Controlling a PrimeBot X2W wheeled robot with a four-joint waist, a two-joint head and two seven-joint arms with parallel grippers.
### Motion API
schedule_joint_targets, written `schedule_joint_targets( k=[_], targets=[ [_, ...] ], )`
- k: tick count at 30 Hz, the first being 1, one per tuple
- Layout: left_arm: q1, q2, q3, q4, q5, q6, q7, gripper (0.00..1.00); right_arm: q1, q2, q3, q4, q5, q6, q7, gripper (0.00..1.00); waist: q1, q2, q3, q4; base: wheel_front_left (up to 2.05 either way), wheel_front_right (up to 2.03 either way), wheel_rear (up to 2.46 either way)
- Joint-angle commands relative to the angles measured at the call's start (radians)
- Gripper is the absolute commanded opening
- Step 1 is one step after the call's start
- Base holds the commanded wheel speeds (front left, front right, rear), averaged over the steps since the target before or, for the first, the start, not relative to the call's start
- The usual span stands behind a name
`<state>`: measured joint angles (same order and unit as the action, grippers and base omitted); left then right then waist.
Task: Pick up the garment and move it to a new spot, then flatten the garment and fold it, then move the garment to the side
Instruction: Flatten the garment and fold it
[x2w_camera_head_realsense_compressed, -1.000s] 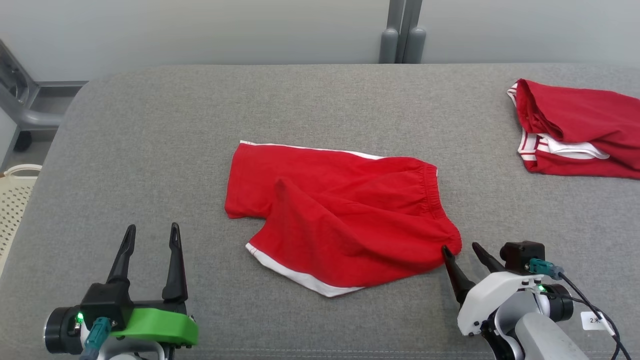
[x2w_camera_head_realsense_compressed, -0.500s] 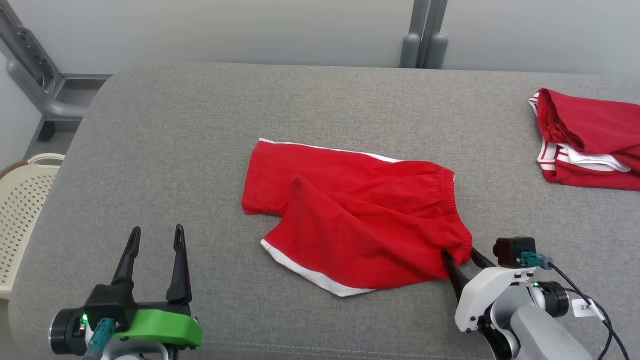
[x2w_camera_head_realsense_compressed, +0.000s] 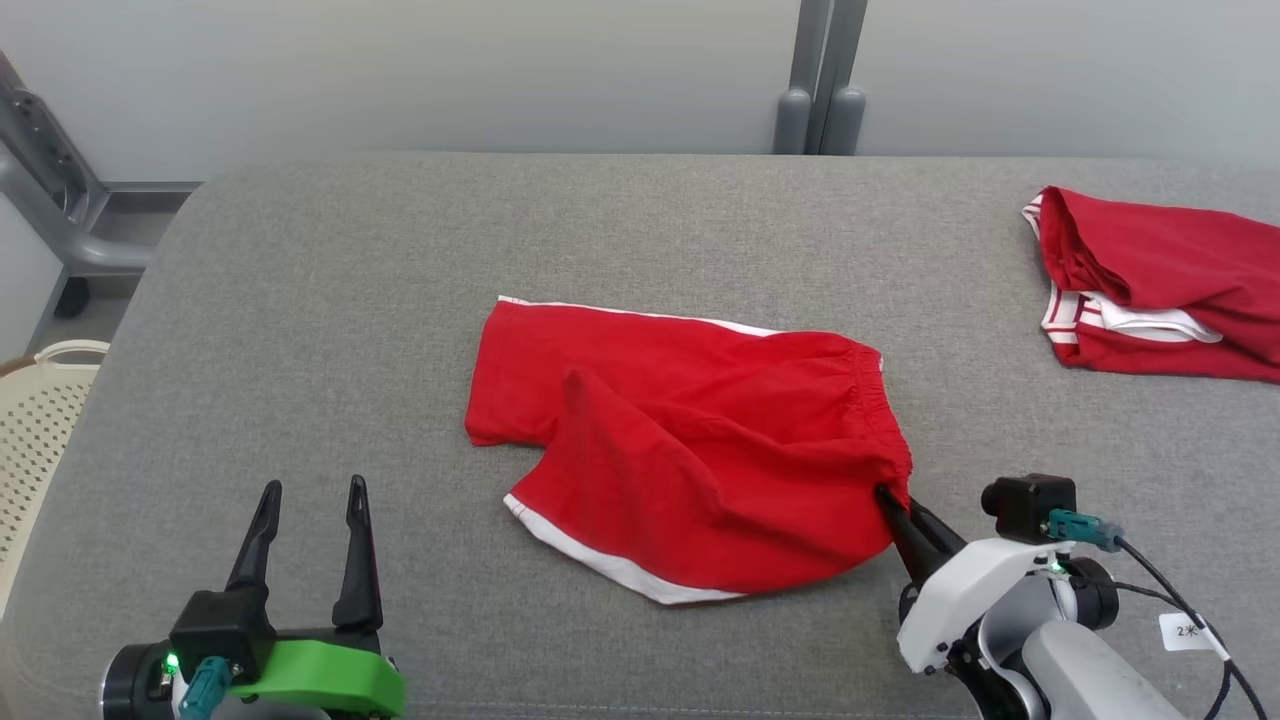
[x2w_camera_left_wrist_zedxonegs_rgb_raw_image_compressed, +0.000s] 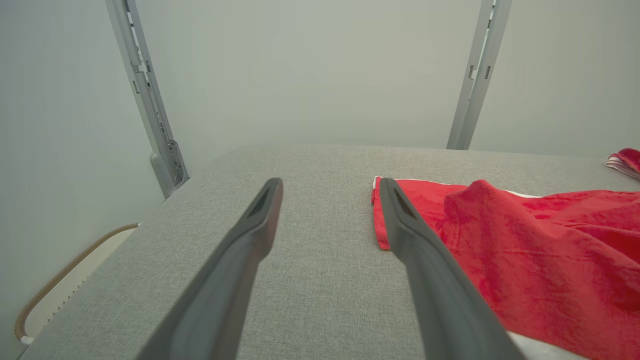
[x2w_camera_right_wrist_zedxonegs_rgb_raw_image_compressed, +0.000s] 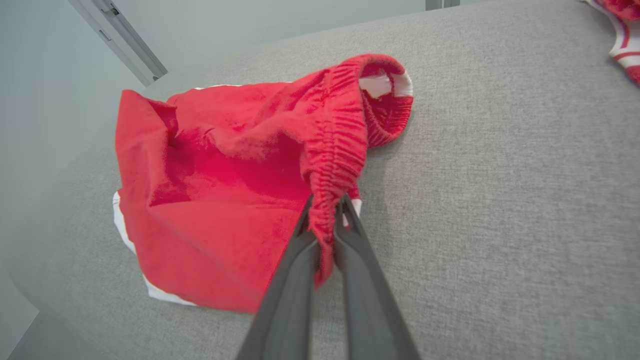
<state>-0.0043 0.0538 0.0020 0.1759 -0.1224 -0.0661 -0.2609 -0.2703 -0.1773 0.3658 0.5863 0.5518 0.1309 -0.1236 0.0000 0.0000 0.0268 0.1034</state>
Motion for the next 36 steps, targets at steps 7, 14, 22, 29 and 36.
schedule_joint_targets(
  k=[7,14,22,29,36],
  targets=[
    [0.007,-0.002,-0.005,0.000,-0.006,-0.005,-0.003,1.00,0.117,-0.056,-0.047,-0.305,-0.001,0.000,0.160,0.00,0.0000,0.0000,0.009,-0.012,0.00,0.00,0.00],
    [-0.014,-0.003,-0.012,0.011,-0.007,-0.010,-0.003,1.00,0.109,-0.033,-0.089,-0.427,-0.062,0.000,0.269,0.00,0.0000,0.0000,0.022,0.016,0.00,0.00,0.00],
    [-0.031,-0.003,-0.040,0.026,-0.017,-0.010,-0.003,1.00,-0.047,-0.003,-0.089,-0.305,-0.132,0.000,0.259,0.00,0.0000,0.0000,0.032,0.057,0.00,0.00,0.00],
    [-0.050,-0.003,-0.061,0.032,-0.024,-0.008,-0.003,1.00,-0.189,0.025,-0.070,-0.136,-0.147,0.000,0.244,0.00,0.0000,0.0000,0.061,0.086,0.00,0.00,0.00],
    [-0.088,-0.003,-0.104,0.047,-0.035,-0.013,-0.003,1.00,-0.338,0.028,-0.043,0.128,-0.169,-0.001,0.180,0.00,0.0000,0.0000,0.097,0.137,0.00,0.00,0.00]
  ],
)
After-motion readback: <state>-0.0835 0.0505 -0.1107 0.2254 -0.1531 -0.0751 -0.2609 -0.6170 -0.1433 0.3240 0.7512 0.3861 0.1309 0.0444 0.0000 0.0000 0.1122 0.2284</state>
